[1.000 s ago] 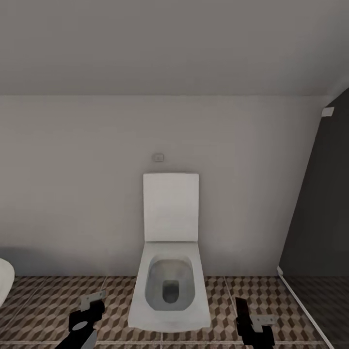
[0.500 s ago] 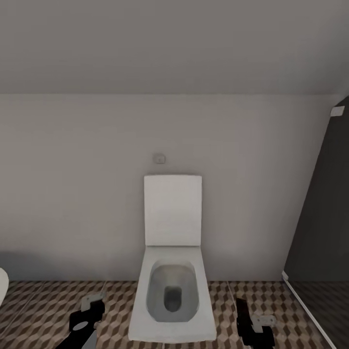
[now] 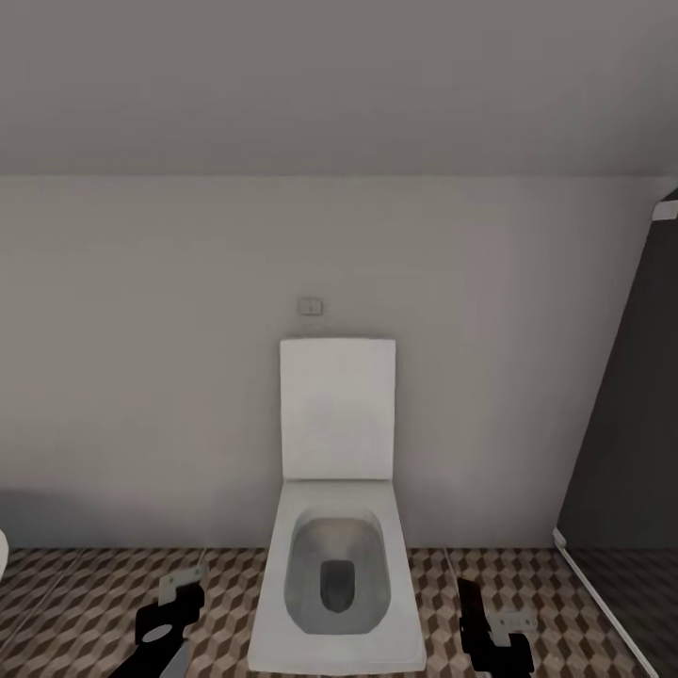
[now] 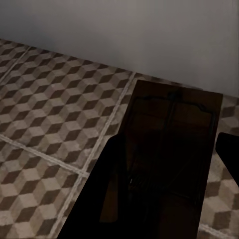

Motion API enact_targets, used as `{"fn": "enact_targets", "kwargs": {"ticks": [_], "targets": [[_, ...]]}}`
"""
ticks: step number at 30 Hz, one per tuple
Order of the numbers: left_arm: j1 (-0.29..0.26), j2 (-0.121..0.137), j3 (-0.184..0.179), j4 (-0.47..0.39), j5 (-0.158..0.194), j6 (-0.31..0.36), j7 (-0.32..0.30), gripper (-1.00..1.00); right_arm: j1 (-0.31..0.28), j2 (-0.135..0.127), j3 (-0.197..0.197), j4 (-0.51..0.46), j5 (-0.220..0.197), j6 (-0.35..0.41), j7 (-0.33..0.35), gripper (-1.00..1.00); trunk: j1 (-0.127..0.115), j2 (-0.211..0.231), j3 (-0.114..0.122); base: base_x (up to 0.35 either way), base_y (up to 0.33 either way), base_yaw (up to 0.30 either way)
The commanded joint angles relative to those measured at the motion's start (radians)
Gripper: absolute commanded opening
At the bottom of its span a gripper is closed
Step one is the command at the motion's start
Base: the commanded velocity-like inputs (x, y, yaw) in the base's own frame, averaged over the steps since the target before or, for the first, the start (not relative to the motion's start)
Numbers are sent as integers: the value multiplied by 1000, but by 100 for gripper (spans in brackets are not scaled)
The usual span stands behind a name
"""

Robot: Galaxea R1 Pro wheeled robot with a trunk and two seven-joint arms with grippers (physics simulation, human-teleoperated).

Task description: Take the four mousetraps from the cabinet in the bathroom and place them on the bathroom floor. Make sure all four end up on the same floor surface, and ensure that at least two of them are either under or directly next to the same bathroom sink.

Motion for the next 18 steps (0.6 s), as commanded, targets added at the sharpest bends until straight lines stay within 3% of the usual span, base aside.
{"fn": "enact_targets", "kwargs": {"ticks": [1, 18], "targets": [[-1, 1, -8, 1, 10, -4, 8, -100, -1, 0, 9, 0, -8, -3, -4, -100, 4, -8, -4, 1, 0, 0], [-1, 15, -4, 2, 9, 2, 9, -100, -1, -1, 8, -1, -7, -2, -4, -100, 69, -127, -58, 0, 0, 0]]}}
